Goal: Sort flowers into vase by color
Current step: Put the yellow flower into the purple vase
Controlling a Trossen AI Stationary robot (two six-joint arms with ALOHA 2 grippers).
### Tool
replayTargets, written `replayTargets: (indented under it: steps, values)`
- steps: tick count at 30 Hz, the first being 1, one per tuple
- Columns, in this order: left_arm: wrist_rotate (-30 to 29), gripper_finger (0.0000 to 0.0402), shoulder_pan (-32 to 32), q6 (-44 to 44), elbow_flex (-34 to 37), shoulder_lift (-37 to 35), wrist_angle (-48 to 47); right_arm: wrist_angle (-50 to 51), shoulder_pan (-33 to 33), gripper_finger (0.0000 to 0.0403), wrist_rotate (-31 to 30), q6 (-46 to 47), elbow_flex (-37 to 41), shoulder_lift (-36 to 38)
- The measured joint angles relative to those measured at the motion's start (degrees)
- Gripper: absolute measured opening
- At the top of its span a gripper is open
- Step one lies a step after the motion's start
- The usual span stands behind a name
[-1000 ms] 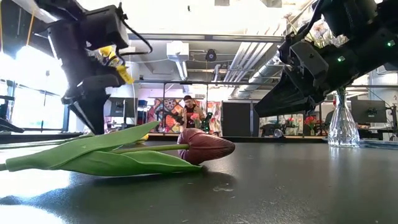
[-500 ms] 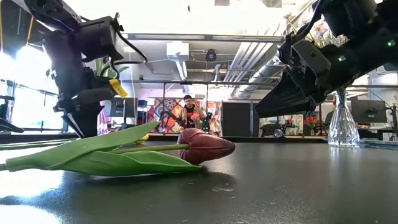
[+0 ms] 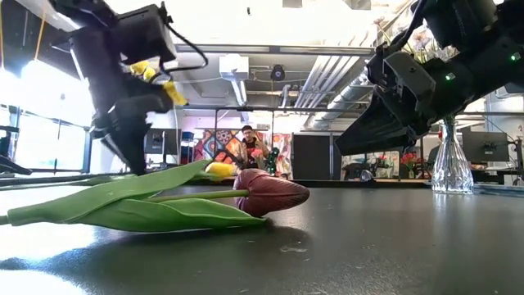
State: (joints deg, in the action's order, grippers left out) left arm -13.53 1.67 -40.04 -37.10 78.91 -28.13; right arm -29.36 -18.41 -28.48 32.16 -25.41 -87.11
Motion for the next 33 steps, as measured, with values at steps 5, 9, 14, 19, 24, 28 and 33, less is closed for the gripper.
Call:
replayTargets:
  steps: [5,9,14,19,24,28,33]
  values:
    - [-5.3,0.0002,0.0,4.4,-1.7,-0.4,4.0,0.0,0.0,0.0133,0.0,0.0,0.0,0.0]
    - [-16.5,0.0001,-0.7,6.6,-1.9,-3.6,7.1,0.0,0.0,0.0133,0.1,0.0,0.0,0.0]
    - [-28.9,0.0001,-3.0,16.6,-1.9,-12.2,13.7,0.1,0.0,0.0133,0.1,0.0,0.0,0.0]
    - [-40.7,0.0,-6.6,33.5,-1.9,-20.2,26.3,0.2,0.0,0.0133,0.0,-0.1,0.0,0.0]
    - [-38.0,0.0,-14.6,46.9,0.3,-24.4,46.7,0.2,0.0,0.0133,-0.6,-0.4,0.0,0.0]
    - [-33.2,0.0,-21.1,54.3,7.3,-24.9,65.8,0.3,0.0,0.0133,-0.9,-1.0,0.0,0.0]
    - [-34.1,0.0,-26.4,58.8,15.8,-24.9,81.0,1.2,-1.2,0.0133,-1.6,-1.1,0.0,0.0]
